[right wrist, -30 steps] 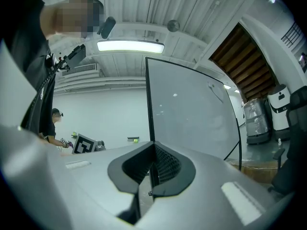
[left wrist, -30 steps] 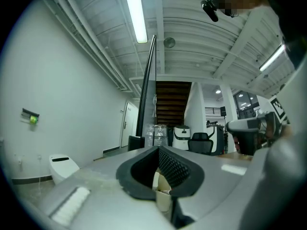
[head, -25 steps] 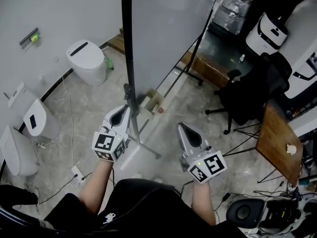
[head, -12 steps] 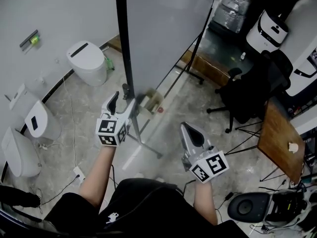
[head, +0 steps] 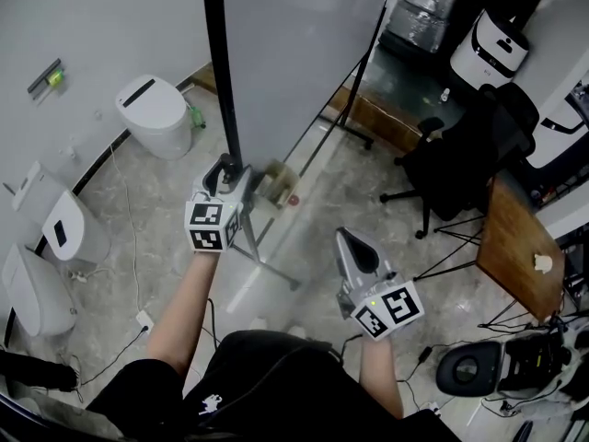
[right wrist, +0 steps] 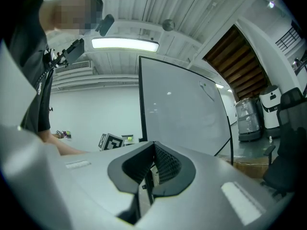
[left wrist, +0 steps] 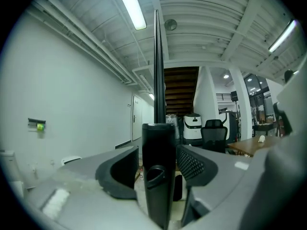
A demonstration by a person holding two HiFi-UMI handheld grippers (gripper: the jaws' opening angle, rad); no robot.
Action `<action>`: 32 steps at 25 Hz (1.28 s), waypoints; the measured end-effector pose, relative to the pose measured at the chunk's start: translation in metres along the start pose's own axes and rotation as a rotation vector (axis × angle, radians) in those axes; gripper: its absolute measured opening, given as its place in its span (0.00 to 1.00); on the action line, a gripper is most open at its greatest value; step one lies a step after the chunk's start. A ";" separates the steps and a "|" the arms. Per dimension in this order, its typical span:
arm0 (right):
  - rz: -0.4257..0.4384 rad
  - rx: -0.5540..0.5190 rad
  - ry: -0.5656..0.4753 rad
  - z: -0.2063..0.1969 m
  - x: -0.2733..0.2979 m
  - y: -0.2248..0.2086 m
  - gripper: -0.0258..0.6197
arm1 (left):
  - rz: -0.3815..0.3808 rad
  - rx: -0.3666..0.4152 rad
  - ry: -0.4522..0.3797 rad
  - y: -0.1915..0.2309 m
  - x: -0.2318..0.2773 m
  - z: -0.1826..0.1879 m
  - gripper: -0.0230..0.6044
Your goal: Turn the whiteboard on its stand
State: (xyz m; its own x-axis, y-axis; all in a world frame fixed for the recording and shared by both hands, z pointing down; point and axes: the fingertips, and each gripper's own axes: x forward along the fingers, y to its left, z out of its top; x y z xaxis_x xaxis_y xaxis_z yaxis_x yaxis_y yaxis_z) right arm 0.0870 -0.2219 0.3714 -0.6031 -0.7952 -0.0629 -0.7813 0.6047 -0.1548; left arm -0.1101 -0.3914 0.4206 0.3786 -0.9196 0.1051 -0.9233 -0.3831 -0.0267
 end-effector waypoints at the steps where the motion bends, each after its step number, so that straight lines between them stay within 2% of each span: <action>1: -0.002 0.001 0.002 -0.001 0.000 0.000 0.05 | 0.002 0.006 -0.002 0.001 0.001 0.001 0.43; 5: -0.018 0.006 0.005 0.000 -0.002 -0.004 0.05 | -0.008 0.020 0.007 -0.003 0.006 0.003 0.36; 14: -0.037 0.002 -0.001 0.001 -0.008 0.010 0.05 | -0.013 -0.009 0.001 0.002 -0.005 0.000 0.35; 24: -0.142 -0.044 0.032 -0.008 -0.001 0.016 0.05 | -0.009 -0.012 -0.001 0.006 -0.018 0.002 0.35; 32: -0.111 -0.068 0.094 -0.014 0.042 0.037 0.05 | -0.011 -0.016 0.011 0.005 -0.026 -0.003 0.35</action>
State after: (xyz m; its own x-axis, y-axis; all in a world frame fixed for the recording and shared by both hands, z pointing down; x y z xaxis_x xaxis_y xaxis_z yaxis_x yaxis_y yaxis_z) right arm 0.0307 -0.2320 0.3772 -0.5220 -0.8518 0.0438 -0.8513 0.5172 -0.0882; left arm -0.1248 -0.3687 0.4209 0.3881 -0.9143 0.1158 -0.9201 -0.3917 -0.0093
